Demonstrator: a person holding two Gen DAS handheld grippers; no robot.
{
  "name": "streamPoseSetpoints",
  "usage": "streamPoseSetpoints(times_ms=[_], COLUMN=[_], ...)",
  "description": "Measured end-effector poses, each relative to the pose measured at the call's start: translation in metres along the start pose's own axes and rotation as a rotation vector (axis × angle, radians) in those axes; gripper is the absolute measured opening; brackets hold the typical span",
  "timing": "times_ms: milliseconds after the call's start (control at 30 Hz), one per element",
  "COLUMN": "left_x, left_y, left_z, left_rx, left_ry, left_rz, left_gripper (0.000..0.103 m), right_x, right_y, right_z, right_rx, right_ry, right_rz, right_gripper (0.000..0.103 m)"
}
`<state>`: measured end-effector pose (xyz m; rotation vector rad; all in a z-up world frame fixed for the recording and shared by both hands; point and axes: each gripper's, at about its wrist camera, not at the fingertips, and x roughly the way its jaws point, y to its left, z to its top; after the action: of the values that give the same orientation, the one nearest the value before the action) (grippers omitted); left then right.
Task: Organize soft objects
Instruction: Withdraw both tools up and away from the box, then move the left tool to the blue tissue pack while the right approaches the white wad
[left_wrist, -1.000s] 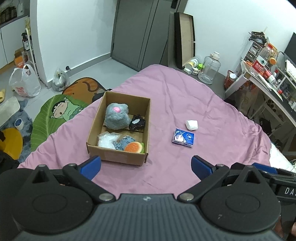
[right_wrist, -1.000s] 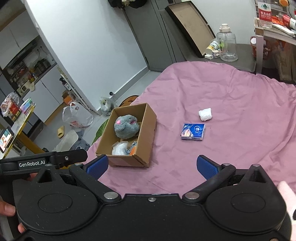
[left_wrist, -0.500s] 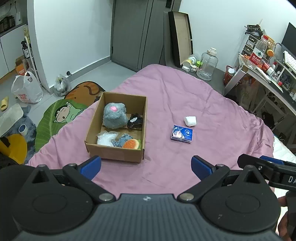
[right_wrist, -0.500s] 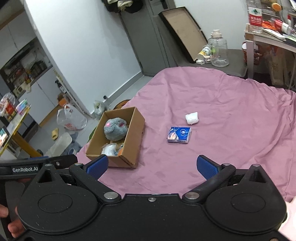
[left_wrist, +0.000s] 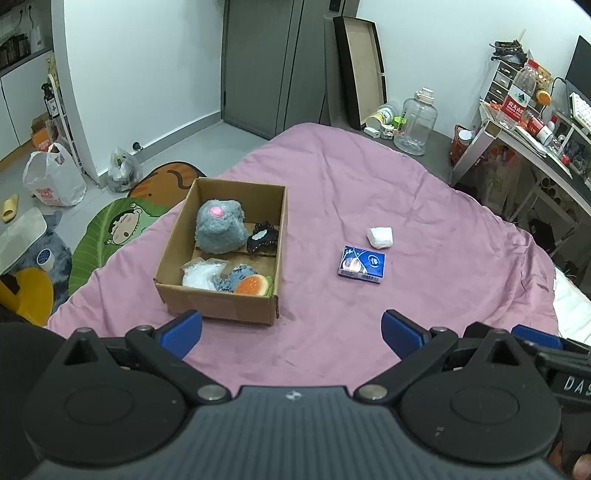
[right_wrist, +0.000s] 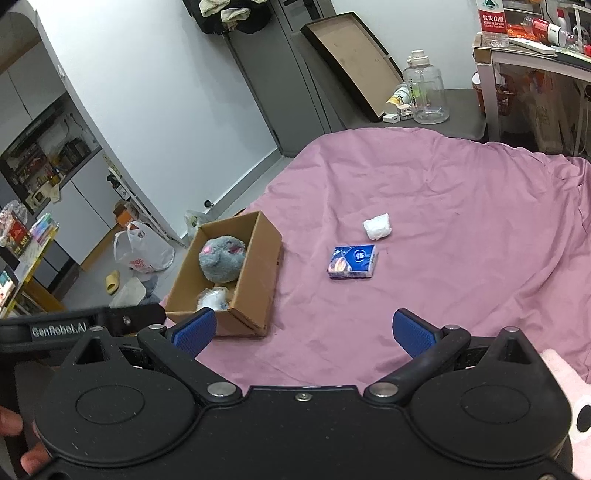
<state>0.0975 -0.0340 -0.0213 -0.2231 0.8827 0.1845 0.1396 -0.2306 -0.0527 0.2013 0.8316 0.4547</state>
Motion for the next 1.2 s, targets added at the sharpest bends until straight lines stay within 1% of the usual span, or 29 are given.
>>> streamPoseSetpoints(times_ms=[200, 467, 633, 800, 900, 1000, 1133, 1200], left_x=[0.012, 0.035, 0.056, 0.073, 0.085, 0.097, 0.116, 0.126], left_y=[-0.01, -0.025, -0.034, -0.036, -0.039, -0.045, -0.059, -0.066], left_z=[0.003, 0.011, 0.015, 0.022, 0.026, 0.03, 0.033, 0.035], left_rx=[-0.002, 0.007, 0.002, -0.026, -0.045, -0.051, -0.034, -0.03], left_ry=[-0.001, -0.014, 0.001, 0.006, 0.008, 0.011, 0.022, 0.032], left_rz=[0.002, 0.024, 0.05, 0.069, 0.073, 0.076, 0.078, 0.075], left_gripper=[0.102, 0.101, 0.1, 0.1, 0.1, 0.1, 0.099, 0.098], right_x=[0.007, 0.023, 0.041, 0.053, 0.062, 0.073, 0.091, 0.1], right_y=[-0.016, -0.038, -0.048, -0.057, -0.067, -0.079, -0.094, -0.101], right_z=[0.004, 0.017, 0.029, 0.039, 0.044, 0.049, 0.054, 0.057], right_rx=[0.019, 0.035, 0.0, -0.041, -0.051, -0.046, -0.038, -0.03], right_ry=[-0.006, -0.009, 0.017, 0.048, 0.066, 0.086, 0.114, 0.127], right_rz=[-0.004, 0.02, 0.037, 0.056, 0.052, 0.051, 0.053, 0.052], right_gripper=[0.103, 0.103, 0.102, 0.102, 0.102, 0.1, 0.093, 0.091])
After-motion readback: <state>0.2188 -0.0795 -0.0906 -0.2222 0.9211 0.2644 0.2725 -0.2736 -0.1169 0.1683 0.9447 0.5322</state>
